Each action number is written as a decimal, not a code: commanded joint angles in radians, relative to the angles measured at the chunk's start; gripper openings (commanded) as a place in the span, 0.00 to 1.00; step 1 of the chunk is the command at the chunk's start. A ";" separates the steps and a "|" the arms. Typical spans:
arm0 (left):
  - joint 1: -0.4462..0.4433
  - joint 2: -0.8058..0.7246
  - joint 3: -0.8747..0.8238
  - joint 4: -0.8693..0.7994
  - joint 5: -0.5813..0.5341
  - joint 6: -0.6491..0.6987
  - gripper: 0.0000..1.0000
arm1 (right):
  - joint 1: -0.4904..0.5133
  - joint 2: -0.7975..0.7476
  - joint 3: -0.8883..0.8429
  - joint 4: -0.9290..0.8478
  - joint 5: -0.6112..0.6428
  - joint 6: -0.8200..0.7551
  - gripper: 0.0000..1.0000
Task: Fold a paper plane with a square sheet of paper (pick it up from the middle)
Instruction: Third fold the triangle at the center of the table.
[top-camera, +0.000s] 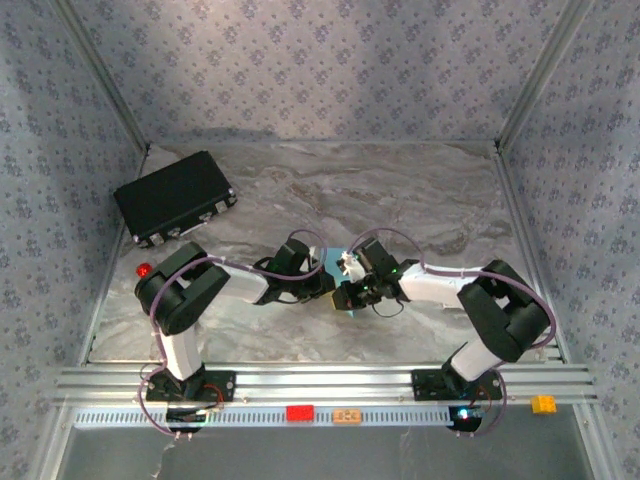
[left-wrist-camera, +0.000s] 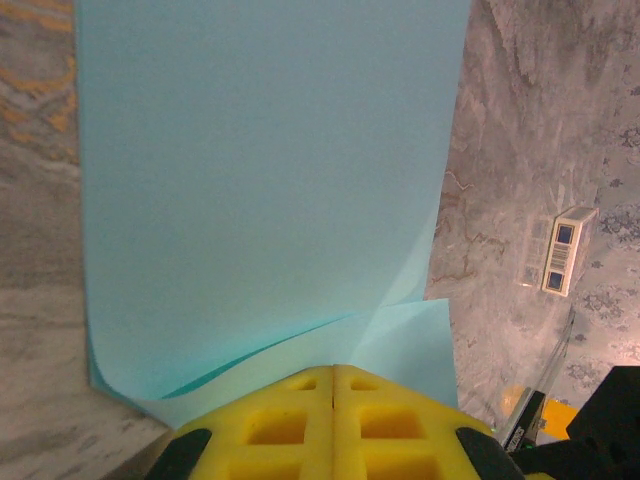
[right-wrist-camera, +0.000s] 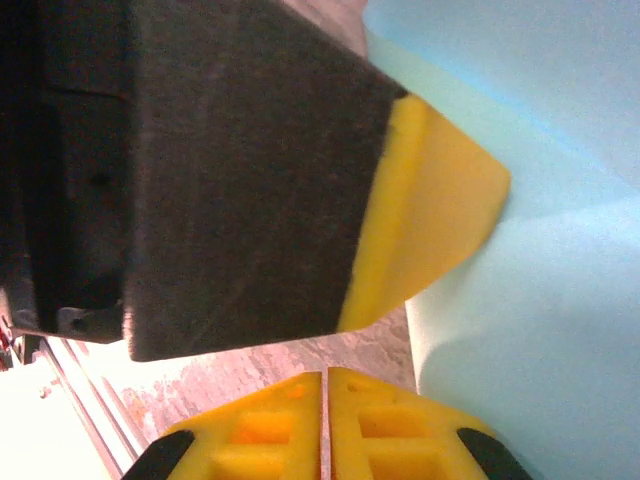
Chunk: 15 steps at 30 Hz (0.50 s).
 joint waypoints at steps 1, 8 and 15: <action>-0.011 0.030 0.013 -0.054 -0.038 0.029 0.04 | 0.002 0.019 0.022 -0.046 0.032 -0.012 0.11; -0.011 0.031 0.019 -0.068 -0.037 0.034 0.04 | -0.010 0.015 -0.014 -0.036 0.007 -0.004 0.11; -0.011 0.035 0.026 -0.079 -0.040 0.037 0.03 | -0.016 -0.003 -0.066 -0.001 0.002 0.027 0.11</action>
